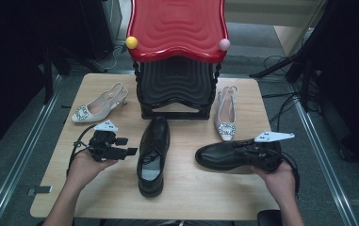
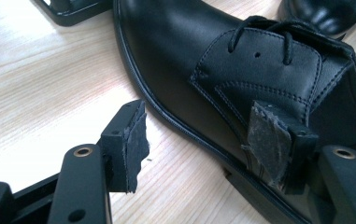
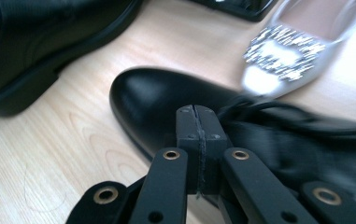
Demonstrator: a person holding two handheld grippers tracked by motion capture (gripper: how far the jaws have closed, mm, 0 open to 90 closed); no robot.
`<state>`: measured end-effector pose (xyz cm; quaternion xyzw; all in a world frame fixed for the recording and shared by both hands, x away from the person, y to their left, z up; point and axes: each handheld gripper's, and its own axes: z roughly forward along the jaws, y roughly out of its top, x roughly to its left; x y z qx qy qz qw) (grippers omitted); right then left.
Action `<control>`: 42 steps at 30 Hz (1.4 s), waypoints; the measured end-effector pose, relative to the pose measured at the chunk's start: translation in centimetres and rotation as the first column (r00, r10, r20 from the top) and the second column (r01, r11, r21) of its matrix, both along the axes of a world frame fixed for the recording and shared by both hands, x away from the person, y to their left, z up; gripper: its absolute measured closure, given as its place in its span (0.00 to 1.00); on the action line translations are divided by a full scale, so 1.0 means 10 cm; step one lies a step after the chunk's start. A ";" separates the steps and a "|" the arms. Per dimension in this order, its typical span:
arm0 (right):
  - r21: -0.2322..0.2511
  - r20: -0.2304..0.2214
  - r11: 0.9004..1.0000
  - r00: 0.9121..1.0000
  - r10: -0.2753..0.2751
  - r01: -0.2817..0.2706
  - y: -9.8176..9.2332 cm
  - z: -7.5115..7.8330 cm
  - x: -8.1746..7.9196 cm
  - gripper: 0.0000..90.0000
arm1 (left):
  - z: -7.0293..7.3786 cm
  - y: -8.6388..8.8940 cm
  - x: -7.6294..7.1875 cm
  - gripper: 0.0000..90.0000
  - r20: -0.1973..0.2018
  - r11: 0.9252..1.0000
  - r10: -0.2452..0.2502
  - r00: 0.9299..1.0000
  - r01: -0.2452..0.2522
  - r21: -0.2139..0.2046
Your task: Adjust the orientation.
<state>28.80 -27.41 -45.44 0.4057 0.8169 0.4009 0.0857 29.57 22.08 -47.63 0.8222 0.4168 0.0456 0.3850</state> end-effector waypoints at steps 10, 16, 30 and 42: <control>0.016 0.008 0.995 0.995 -0.103 0.103 -0.41 0.12 0.14 1.00 | -0.02 -0.08 0.12 0.42 -0.006 1.000 -0.015 1.000 0.015 0.007; -0.024 0.016 0.988 0.989 -0.149 0.150 -0.56 0.08 0.14 1.00 | -0.03 -0.09 0.17 0.43 -0.008 1.000 -0.019 1.000 0.019 0.008; -0.092 -0.070 0.993 0.994 -0.081 0.074 -0.38 -0.08 0.15 1.00 | -0.02 -0.08 0.18 0.43 -0.006 1.000 -0.013 1.000 0.013 0.005; -0.131 -0.089 0.989 0.995 0.053 -0.064 0.00 -0.05 0.09 1.00 | -0.02 -0.07 0.17 0.43 -0.005 1.000 -0.009 1.000 0.009 0.005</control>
